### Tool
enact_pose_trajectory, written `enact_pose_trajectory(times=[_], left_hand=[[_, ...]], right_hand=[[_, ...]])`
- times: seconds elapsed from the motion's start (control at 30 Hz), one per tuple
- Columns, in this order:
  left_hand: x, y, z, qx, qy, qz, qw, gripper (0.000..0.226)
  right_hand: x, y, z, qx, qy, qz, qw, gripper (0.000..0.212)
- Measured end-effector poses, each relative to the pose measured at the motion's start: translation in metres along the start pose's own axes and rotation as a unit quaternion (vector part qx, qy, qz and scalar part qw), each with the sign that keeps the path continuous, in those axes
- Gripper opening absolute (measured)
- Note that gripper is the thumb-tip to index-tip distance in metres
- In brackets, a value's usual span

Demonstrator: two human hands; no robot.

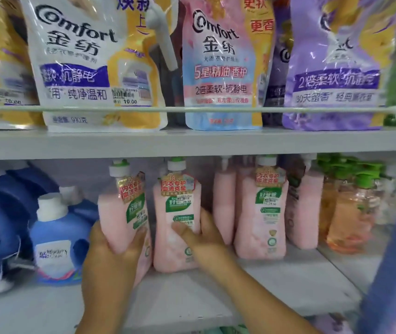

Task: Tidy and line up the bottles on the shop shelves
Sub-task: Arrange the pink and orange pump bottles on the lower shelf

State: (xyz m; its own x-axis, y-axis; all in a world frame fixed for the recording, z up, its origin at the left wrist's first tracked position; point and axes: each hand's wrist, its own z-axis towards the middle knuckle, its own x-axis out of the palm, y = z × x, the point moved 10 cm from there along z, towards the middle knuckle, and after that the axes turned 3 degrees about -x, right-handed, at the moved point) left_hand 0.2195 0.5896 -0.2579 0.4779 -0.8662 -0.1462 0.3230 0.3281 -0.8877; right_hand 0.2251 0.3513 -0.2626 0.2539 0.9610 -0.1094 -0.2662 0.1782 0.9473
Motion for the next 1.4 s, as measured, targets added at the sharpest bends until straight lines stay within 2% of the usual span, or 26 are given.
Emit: enact_pose_trajectory(times=[0.1,0.17,0.23,0.27,0.3,0.33,0.4,0.47,0.53,0.57,0.63,0.7,0.77,0.8,0.87,0.93,0.97,1.03,1.1,1.17,1.27,1.33,1.4], left_hand=[[0.008,-0.008,-0.007,0.021,0.023,0.002,1.0,0.061],[-0.001,-0.023,-0.023,0.074,-0.043,0.045,0.995,0.06],[-0.01,-0.056,-0.054,0.198,-0.125,0.054,0.971,0.051],[-0.005,-0.071,-0.072,0.254,-0.127,0.022,0.959,0.042],[0.007,-0.082,-0.087,0.279,-0.099,-0.019,0.955,0.031],[0.026,-0.09,-0.095,0.272,-0.048,-0.052,0.96,0.022],[0.078,-0.1,-0.102,0.195,0.086,-0.104,0.971,0.018],[0.138,-0.101,-0.109,0.109,0.204,-0.109,0.967,0.028],[0.193,-0.096,-0.113,0.048,0.277,-0.084,0.956,0.051],[0.214,-0.094,-0.114,0.024,0.302,-0.076,0.95,0.054],[0.244,-0.091,-0.117,-0.013,0.342,-0.081,0.936,0.045],[0.255,-0.085,-0.117,-0.038,0.351,-0.11,0.929,0.039],[0.243,-0.079,-0.117,-0.05,0.322,-0.132,0.936,0.04],[0.231,-0.076,-0.118,-0.046,0.298,-0.128,0.945,0.042],[0.209,-0.071,-0.123,-0.042,0.259,-0.13,0.956,0.049],[0.196,-0.066,-0.127,-0.045,0.243,-0.152,0.957,0.056],[0.192,-0.067,-0.128,-0.042,0.24,-0.161,0.956,0.057],[0.189,-0.068,-0.127,-0.04,0.236,-0.176,0.955,0.058],[0.19,-0.068,-0.126,-0.047,0.239,-0.192,0.951,0.059],[0.191,-0.069,-0.125,-0.047,0.245,-0.199,0.948,0.06],[0.192,-0.069,-0.123,-0.043,0.242,-0.209,0.946,0.06],[0.193,-0.067,-0.123,-0.049,0.238,-0.219,0.945,0.058],[0.194,-0.065,-0.123,-0.053,0.24,-0.227,0.942,0.057]], right_hand=[[0.001,0.0,-0.001,0.023,0.031,-0.053,0.998,0.037],[-0.017,0.009,-0.007,-0.002,0.018,-0.123,0.992,0.037],[-0.062,0.031,-0.025,-0.075,-0.067,-0.104,0.989,0.028],[-0.09,0.043,-0.038,-0.115,-0.119,-0.079,0.983,0.022],[-0.121,0.055,-0.052,-0.151,-0.168,-0.061,0.972,0.022],[-0.151,0.063,-0.065,-0.18,-0.21,-0.055,0.959,0.025],[-0.203,0.064,-0.076,-0.194,-0.277,-0.076,0.938,0.026],[-0.238,0.045,-0.067,-0.125,-0.304,-0.087,0.94,0.027],[-0.24,0.017,-0.049,-0.043,-0.252,-0.079,0.964,0.039],[-0.232,0.005,-0.041,-0.025,-0.209,-0.08,0.974,0.043],[-0.214,-0.014,-0.034,-0.012,-0.141,-0.078,0.987,0.033],[-0.206,-0.025,-0.031,-0.009,-0.116,-0.081,0.99,0.027],[-0.207,-0.027,-0.03,-0.017,-0.115,-0.086,0.99,0.026],[-0.216,-0.022,-0.032,-0.04,-0.15,-0.106,0.982,0.024],[-0.247,-0.003,-0.046,-0.108,-0.286,-0.161,0.938,0.022],[-0.27,0.011,-0.054,-0.14,-0.381,-0.209,0.89,0.042],[-0.277,0.01,-0.048,-0.121,-0.39,-0.224,0.885,0.056],[-0.282,-0.01,-0.026,-0.006,-0.374,-0.214,0.903,0.073],[-0.282,-0.027,-0.014,0.069,-0.378,-0.202,0.901,0.073],[-0.282,-0.032,-0.006,0.056,-0.381,-0.18,0.905,0.063],[-0.276,-0.044,0.013,0.044,-0.314,-0.107,0.942,0.049],[-0.273,-0.048,0.02,0.039,-0.291,-0.066,0.954,0.049],[-0.273,-0.045,0.023,0.008,-0.304,-0.047,0.952,0.055]])
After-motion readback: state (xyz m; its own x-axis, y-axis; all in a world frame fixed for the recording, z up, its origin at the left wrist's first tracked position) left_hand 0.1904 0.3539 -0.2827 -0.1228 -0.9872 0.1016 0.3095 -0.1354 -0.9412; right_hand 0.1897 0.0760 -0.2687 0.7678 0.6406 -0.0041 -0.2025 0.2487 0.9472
